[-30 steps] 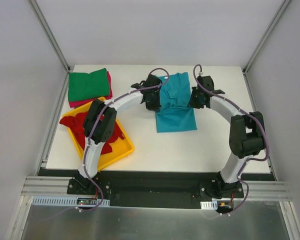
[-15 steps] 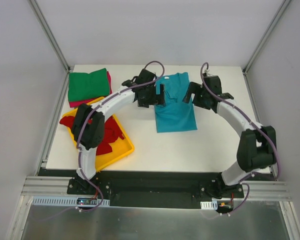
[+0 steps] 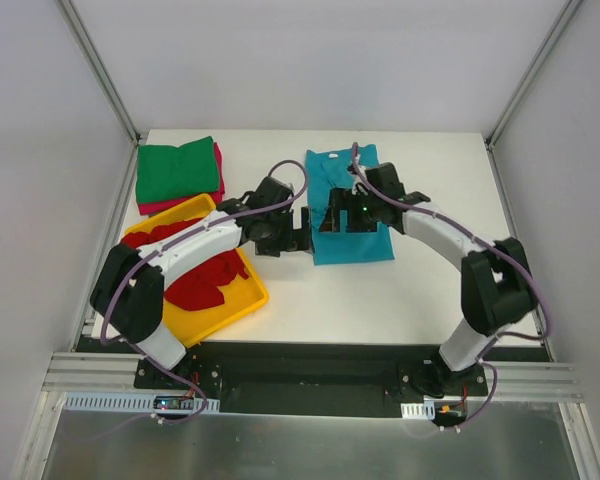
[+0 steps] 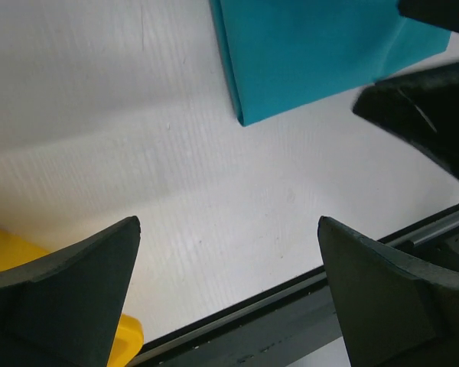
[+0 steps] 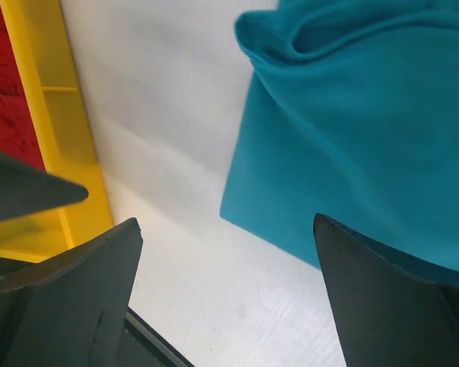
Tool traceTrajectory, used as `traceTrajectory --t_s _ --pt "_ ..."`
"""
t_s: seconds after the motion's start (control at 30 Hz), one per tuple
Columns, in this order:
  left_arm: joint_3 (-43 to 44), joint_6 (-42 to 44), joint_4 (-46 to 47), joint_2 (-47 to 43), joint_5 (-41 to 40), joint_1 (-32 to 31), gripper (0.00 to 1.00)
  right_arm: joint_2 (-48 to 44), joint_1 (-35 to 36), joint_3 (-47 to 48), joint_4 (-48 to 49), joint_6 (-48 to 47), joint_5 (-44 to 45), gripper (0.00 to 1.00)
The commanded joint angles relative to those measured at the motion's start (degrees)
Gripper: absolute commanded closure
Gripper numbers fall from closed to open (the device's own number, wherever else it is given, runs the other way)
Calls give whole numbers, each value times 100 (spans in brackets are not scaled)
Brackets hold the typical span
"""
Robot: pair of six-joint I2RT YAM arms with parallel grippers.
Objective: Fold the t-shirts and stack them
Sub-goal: Fold the folded rectangular tshirt in 1/3 of the way, then grab one side of the 2/3 rectangular tshirt with both arms
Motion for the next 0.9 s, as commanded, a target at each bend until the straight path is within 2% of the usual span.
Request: traceTrajectory --t_s 0.0,0.13,0.23,0.37,0.47,0.63,0.7,0.87 --pt "-539 -218 142 -847 -142 -43 1 982 107 869 335 169 -771 4" --pt "-865 -227 159 -1120 -194 -43 1 2062 133 1825 416 636 -1150 4" --pt "-962 -218 159 -1173 -221 -43 1 2739 89 2696 416 838 -879 4" --pt "-1023 -227 168 -1156 -194 -43 1 3277 -51 3479 381 874 -405 4" --pt "-1015 -235 168 -1103 -133 -43 1 3348 -139 3797 56 778 -342 4" --pt "-927 -288 212 -972 -54 -43 1 2472 -236 3430 -410 154 106 4" --pt "-830 -279 282 -875 -1 -60 1 1848 -306 2868 -376 57 360 4" --pt "-409 -315 370 -384 69 -104 1 73 -674 742 -235 -66 1292 4"
